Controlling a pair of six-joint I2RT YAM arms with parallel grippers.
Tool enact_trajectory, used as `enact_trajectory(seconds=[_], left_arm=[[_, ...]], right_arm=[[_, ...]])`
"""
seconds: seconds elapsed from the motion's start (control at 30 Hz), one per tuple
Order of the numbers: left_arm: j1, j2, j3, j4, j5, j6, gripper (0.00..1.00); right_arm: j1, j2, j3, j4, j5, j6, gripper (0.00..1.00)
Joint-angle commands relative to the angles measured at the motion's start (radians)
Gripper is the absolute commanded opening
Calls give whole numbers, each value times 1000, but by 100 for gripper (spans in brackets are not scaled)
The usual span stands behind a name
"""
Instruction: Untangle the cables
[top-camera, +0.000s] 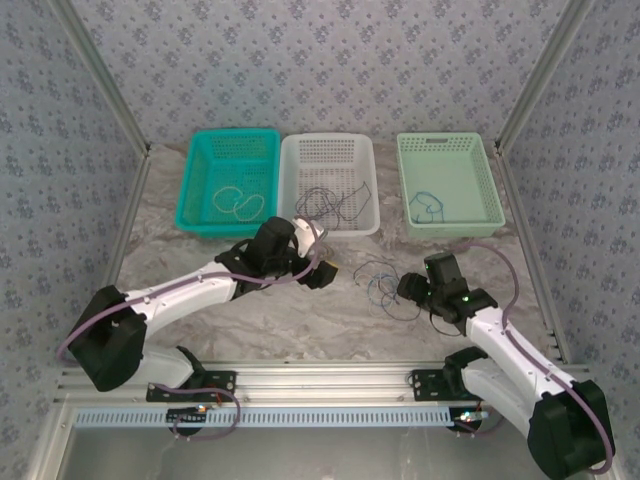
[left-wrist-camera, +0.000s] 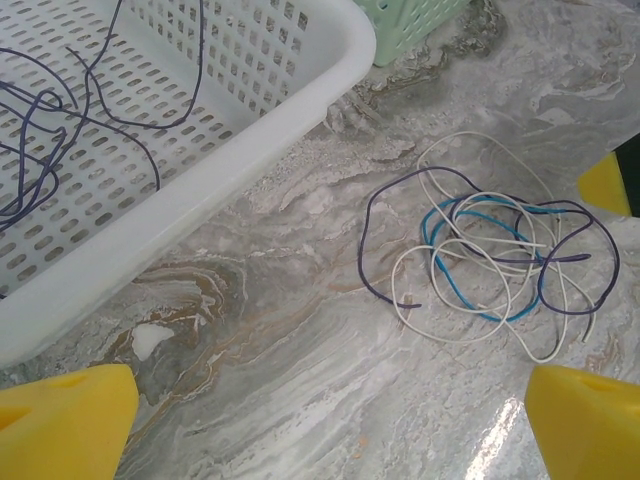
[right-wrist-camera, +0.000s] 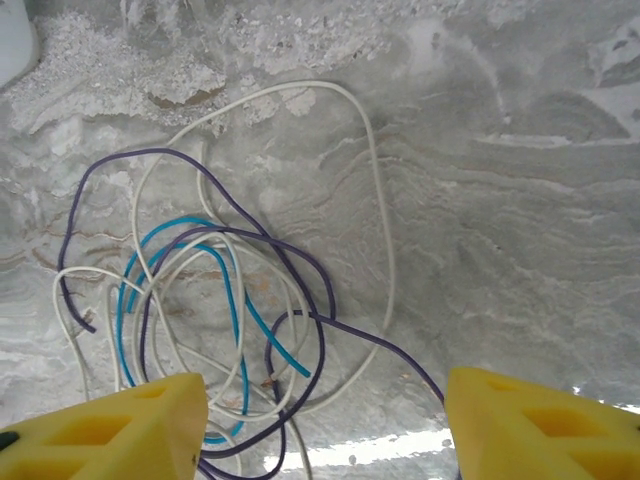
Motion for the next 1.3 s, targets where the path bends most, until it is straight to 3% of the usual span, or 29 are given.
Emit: enact_trajectory(seconds=[0.0, 0.63, 1.1, 1.27], left_arm=[[-5, 13, 29, 27, 16, -2, 99], [-6, 19, 23, 26, 25, -20, 99], [-9, 14, 16, 26, 27, -28, 99], [-9, 22, 18, 26, 31, -29, 99]], right_arm=[[-3, 11, -2, 29, -43, 31, 64], [70, 56, 10, 42, -69, 180, 63], [78, 129, 33, 100, -46, 171, 48], [80, 123, 35, 98, -26, 175, 37]])
